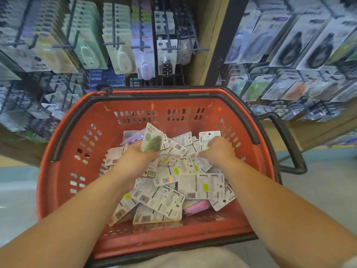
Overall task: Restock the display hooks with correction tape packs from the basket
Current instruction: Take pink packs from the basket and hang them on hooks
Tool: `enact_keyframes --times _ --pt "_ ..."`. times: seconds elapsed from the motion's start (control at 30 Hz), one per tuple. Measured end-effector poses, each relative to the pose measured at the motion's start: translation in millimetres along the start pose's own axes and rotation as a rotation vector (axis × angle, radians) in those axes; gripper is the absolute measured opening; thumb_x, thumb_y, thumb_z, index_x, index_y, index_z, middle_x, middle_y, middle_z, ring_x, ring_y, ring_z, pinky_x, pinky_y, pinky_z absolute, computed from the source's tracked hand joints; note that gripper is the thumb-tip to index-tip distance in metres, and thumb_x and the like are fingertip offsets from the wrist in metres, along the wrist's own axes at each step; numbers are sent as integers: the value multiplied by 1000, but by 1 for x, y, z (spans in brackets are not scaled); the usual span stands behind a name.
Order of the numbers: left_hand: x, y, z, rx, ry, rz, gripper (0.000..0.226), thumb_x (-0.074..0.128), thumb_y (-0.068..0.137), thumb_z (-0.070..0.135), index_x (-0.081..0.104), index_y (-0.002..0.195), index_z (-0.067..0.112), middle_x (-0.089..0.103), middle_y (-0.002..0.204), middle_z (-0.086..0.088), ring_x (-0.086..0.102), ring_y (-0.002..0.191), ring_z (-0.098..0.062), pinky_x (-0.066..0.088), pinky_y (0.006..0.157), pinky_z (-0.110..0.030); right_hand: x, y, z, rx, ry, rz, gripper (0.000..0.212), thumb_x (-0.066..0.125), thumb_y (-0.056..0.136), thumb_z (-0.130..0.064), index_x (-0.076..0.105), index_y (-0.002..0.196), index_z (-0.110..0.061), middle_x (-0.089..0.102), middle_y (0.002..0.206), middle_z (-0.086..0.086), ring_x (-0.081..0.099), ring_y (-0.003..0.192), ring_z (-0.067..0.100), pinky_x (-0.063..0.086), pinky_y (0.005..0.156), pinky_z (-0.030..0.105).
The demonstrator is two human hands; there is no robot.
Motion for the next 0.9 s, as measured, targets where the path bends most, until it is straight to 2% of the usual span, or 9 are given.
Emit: enact_keyframes --times 0.17,0.27,0.33,0.47,0.57,0.63,0.7,0.8,0.9 --pt "5 -1 2 22 2 -43 26 66 102 13 67 112 36 75 116 5 66 114 -21 50 92 -38 0 -11 -7 -3 33 -156 37 74 93 -24 55 71 -2 55 72 11 55 70 27 42 54 28" --pt "8 -6 9 69 -2 -46 22 61 106 22 62 124 35 71 115 9 62 108 -9 42 76 -27 -25 -18 -13 -45 298 4 28 72 93 -13 60 69 -6 55 64 10 58 59 26 49 50 30" --pt "8 -7 13 106 5 -36 23 58 108 27 60 125 42 70 118 11 62 112 -10 44 83 -31 -50 -23 -19 -131 338 143 29 75 88 -13 60 63 -14 54 59 -1 52 54 18 44 53 28" --pt "11 -15 29 260 62 -15 35 56 109 24 60 135 47 69 125 19 61 118 -3 45 94 -33 -83 -43 -43 -241 516 163 14 74 87 -10 71 73 -10 67 71 7 59 60 17 46 56 29" --pt "23 -23 38 318 99 -83 32 55 109 25 61 124 54 74 114 22 67 99 4 49 83 -28 -72 -56 -64 -233 713 -17 6 69 91 -8 72 91 -2 70 89 14 64 76 22 57 62 39" --pt "28 -26 38 318 81 -130 22 58 106 39 61 122 54 74 116 23 70 108 -2 51 92 -30 -55 -60 -74 -148 872 -134 13 66 94 -4 71 106 -7 70 110 18 68 87 26 62 58 33" --pt "29 -27 38 318 38 -183 37 70 93 50 61 129 47 74 119 22 70 108 -1 54 89 -27 -42 -63 -79 -72 1031 -211 15 62 96 0 68 109 -3 66 117 21 68 87 28 60 54 28" --pt "26 -23 34 316 39 -200 64 93 79 17 60 130 37 75 117 22 71 106 3 57 81 -18 -28 -70 -86 29 1266 -382 8 58 99 1 66 100 4 74 89 18 72 74 27 64 61 32" --pt "22 -19 31 311 69 -133 56 80 81 -11 65 121 25 79 101 8 76 94 -10 60 75 -22 -17 -76 -95 59 1407 -521 15 50 101 1 62 96 9 67 86 23 74 74 36 65 66 35"
Point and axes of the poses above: each hand's wrist, its own y-axis towards the middle knuckle, its own x-axis out of the palm, z = x × y, the point moved 7 cm from there along y, towards the middle knuckle
